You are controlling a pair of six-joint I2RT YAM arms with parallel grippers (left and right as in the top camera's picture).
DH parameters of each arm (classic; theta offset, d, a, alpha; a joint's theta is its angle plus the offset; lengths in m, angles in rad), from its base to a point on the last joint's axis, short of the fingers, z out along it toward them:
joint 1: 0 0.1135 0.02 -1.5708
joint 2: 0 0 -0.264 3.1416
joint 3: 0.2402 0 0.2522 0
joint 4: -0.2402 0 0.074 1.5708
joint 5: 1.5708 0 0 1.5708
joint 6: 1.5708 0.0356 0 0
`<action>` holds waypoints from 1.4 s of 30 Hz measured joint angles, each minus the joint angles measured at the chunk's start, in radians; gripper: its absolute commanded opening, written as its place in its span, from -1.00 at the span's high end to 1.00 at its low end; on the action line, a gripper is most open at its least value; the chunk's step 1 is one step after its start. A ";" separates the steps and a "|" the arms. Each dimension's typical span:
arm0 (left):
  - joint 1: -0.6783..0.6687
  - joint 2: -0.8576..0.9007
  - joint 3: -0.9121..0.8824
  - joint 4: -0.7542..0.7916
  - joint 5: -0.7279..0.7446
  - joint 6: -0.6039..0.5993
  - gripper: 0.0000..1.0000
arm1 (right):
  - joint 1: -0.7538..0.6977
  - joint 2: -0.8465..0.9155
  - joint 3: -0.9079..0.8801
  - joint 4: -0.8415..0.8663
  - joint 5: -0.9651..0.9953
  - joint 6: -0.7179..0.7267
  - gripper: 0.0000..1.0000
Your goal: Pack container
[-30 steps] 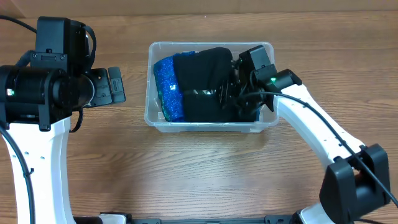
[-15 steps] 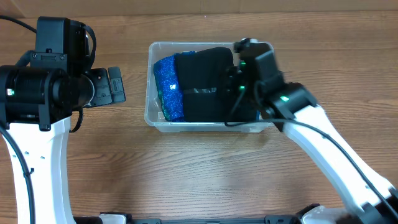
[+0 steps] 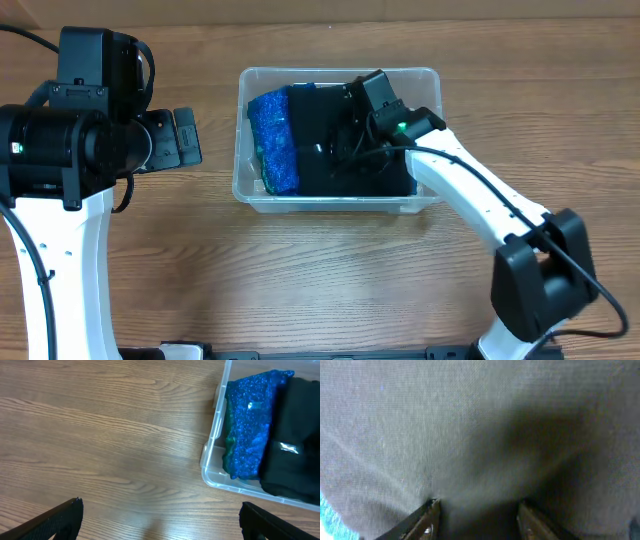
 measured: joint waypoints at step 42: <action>0.000 0.000 0.000 0.000 0.000 0.000 -1.00 | -0.460 -1.543 -0.716 -0.130 0.459 -0.329 -1.00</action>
